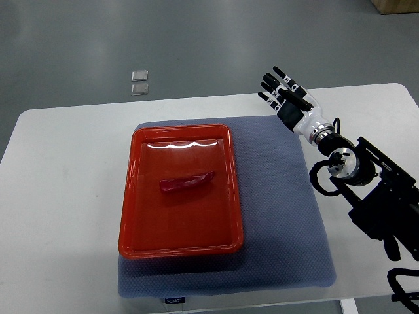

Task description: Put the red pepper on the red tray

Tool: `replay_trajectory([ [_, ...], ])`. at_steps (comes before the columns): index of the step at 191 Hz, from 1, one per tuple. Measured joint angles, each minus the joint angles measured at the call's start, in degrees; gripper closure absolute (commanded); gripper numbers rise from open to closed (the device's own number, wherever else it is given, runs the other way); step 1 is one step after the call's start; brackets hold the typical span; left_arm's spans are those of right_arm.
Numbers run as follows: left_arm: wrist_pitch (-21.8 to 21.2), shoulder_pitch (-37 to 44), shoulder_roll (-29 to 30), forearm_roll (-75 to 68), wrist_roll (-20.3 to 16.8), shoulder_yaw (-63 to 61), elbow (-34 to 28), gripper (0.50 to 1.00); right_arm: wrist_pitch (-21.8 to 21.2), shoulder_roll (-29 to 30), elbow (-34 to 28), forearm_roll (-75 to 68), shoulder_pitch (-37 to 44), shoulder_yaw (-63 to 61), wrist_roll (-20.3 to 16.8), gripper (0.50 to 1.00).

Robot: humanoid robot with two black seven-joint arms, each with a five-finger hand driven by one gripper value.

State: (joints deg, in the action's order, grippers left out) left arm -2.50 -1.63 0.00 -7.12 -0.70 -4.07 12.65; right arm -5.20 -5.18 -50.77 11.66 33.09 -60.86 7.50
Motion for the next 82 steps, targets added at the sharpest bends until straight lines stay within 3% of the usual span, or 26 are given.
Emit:
replay_trajectory([
  [82, 0.05, -0.04, 0.0, 0.0, 0.0, -0.06, 0.01, 0.5, -3.32, -0.07, 1.56, -6.99, -0.88, -0.2, 1.73, 0.587],
])
